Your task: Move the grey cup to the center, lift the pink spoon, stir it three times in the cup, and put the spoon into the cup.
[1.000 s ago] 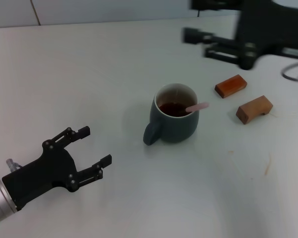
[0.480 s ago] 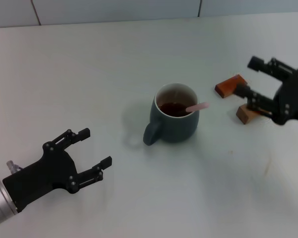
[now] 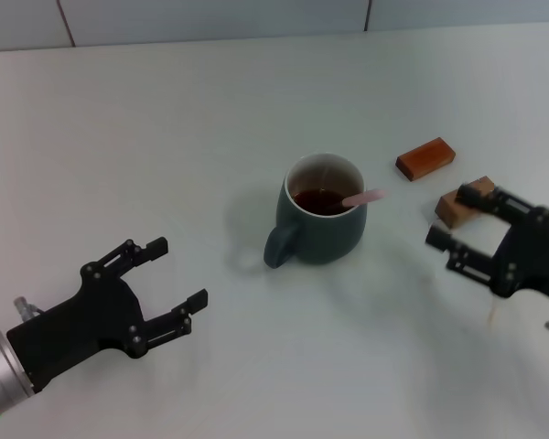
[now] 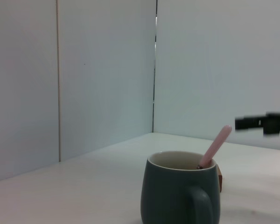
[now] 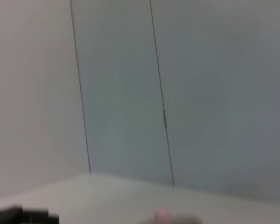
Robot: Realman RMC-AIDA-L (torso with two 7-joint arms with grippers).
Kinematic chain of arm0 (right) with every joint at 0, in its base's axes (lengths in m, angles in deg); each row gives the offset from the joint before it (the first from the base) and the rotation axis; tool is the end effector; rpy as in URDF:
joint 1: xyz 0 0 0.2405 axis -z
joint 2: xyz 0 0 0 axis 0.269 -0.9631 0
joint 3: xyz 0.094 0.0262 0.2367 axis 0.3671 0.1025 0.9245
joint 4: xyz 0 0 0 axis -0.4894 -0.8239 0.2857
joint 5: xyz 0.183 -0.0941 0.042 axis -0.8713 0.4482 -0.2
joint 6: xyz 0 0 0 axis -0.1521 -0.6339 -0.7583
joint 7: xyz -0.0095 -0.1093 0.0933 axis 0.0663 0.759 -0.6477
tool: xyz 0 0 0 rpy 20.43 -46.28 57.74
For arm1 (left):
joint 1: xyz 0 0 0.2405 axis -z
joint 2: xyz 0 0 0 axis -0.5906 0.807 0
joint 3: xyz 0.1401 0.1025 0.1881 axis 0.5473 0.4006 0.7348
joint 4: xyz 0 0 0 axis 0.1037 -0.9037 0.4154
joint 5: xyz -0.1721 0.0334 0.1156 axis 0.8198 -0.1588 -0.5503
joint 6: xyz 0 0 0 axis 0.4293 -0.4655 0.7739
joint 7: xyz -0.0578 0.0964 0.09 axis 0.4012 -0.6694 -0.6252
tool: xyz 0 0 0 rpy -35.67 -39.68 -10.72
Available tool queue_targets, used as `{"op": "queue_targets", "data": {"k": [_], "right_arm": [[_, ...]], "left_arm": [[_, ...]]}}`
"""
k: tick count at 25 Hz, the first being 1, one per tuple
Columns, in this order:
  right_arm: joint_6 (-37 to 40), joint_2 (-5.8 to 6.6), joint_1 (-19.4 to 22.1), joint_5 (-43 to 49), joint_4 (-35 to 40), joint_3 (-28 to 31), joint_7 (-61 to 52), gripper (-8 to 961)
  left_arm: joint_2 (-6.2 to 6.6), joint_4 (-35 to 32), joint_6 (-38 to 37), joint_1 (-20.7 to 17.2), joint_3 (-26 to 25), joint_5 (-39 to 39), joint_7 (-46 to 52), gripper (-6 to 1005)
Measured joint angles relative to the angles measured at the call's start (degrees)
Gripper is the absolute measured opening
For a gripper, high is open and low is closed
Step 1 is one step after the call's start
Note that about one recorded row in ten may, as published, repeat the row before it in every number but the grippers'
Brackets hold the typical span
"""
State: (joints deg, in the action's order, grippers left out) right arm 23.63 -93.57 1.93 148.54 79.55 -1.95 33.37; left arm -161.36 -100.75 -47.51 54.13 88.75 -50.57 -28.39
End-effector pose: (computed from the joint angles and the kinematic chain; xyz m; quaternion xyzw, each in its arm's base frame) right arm 0.3342 0.2405 -0.0086 -0.8691 0.1877 0.3461 0.2995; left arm -0.3158 0.2367 -0.0561 -0.9097 -0.1293 -0.3081 0.2466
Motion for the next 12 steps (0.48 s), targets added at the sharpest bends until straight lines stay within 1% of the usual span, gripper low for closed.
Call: {"op": "queue_targets", "data": {"k": [6, 12], "right_arm": [[-4.12, -1.31, -0.74, 2.62, -1.83, 0.13, 1.53, 705], [-6.46, -1.51, -1.16, 3.46, -2.29, -0.18, 2.31, 703]], "left_arm": [[0.0, 0.66, -0.11, 0.4, 0.18, -0.4, 0.34, 842], [0.0, 0.69, -0.27, 0.37, 1.02, -0.43, 0.38, 842]]}}
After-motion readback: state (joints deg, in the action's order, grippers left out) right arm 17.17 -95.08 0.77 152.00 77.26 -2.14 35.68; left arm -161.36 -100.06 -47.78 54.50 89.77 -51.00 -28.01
